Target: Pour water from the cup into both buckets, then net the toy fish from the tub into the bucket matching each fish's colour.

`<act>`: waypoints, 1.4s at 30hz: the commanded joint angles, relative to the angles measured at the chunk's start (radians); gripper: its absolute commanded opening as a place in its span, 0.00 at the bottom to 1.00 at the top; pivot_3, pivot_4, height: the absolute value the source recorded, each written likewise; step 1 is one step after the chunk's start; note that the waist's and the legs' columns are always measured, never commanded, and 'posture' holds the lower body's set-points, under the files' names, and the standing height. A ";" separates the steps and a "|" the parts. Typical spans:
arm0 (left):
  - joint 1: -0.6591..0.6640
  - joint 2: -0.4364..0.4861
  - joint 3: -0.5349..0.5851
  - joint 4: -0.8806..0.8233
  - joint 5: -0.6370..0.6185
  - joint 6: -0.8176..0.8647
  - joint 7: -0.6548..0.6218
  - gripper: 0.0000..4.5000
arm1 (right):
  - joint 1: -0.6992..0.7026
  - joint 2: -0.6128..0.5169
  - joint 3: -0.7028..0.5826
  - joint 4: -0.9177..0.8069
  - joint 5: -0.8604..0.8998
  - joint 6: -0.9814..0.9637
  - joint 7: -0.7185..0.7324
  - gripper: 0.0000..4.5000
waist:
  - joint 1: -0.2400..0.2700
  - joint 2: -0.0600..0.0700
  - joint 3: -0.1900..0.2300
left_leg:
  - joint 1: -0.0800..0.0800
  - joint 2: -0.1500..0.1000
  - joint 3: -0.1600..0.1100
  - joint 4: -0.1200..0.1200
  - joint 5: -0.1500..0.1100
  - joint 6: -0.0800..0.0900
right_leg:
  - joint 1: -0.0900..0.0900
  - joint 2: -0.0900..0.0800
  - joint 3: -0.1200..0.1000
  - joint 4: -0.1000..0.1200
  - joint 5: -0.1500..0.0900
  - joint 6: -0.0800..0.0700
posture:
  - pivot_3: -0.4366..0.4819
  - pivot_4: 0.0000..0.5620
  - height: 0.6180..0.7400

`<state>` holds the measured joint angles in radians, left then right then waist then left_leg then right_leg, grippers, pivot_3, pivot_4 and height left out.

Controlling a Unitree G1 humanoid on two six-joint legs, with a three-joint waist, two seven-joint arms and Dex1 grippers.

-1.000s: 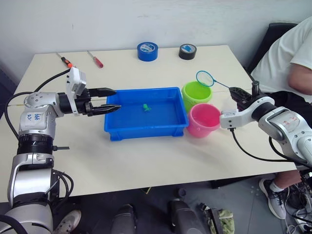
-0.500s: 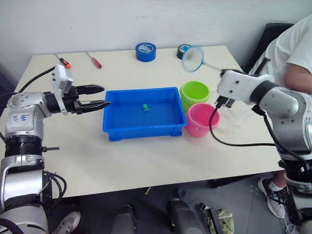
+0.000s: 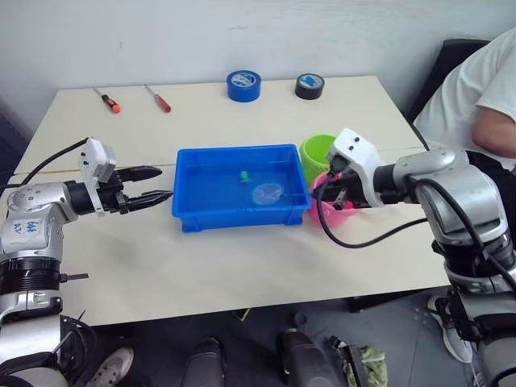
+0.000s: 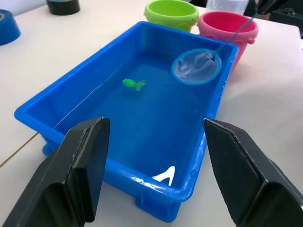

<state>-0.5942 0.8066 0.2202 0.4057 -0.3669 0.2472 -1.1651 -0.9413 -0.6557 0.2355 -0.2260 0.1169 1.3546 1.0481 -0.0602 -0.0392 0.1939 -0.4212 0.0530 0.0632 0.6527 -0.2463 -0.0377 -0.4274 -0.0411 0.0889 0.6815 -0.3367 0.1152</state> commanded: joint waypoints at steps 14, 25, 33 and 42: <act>0.078 -0.001 0.062 -0.158 -0.046 0.030 0.118 0.77 | -0.068 0.199 0.057 0.340 0.025 -0.106 -0.277 0.00 | -0.004 -0.001 0.000 | -0.001 -0.001 0.000 -0.001 0.000 0.000 | 0.000 -0.001 0.000 -0.001 0.000 0.000 | 0.48 0.27 0.95; 0.097 0.017 0.067 -0.210 -0.055 0.062 0.126 0.77 | -0.113 0.343 -0.024 0.517 0.030 -0.335 -0.405 0.00 | -0.026 -0.001 0.000 | -0.001 -0.001 0.000 -0.003 0.000 0.000 | -0.001 -0.001 0.000 -0.002 0.000 0.000 | 0.48 0.27 0.95; 0.067 0.006 0.048 -0.192 -0.051 0.054 0.122 0.77 | -0.092 0.325 -0.064 0.379 0.080 -0.289 -0.398 0.00 | -0.025 -0.001 0.000 | -0.001 -0.001 0.000 -0.003 0.000 0.000 | -0.001 -0.001 0.000 -0.002 0.000 0.000 | 0.48 0.27 0.95; -0.013 -0.006 0.030 -0.127 -0.051 0.039 0.087 0.77 | 0.011 0.245 -0.093 0.107 0.164 -0.190 -0.387 0.00 | -0.022 -0.001 0.000 | -0.001 -0.001 0.000 -0.004 0.000 0.000 | 0.000 -0.001 0.000 -0.003 0.000 0.000 | 0.48 0.27 0.95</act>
<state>-0.5866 0.7965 0.2443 0.2780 -0.4049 0.3032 -1.0695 -0.9214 -0.3951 0.1860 -0.0481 0.2550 1.1609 0.6546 -0.0826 -0.0399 0.1934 -0.4223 0.0517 0.0631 0.6491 -0.2462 -0.0378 -0.4279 -0.0420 0.0887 0.6784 -0.3367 0.1154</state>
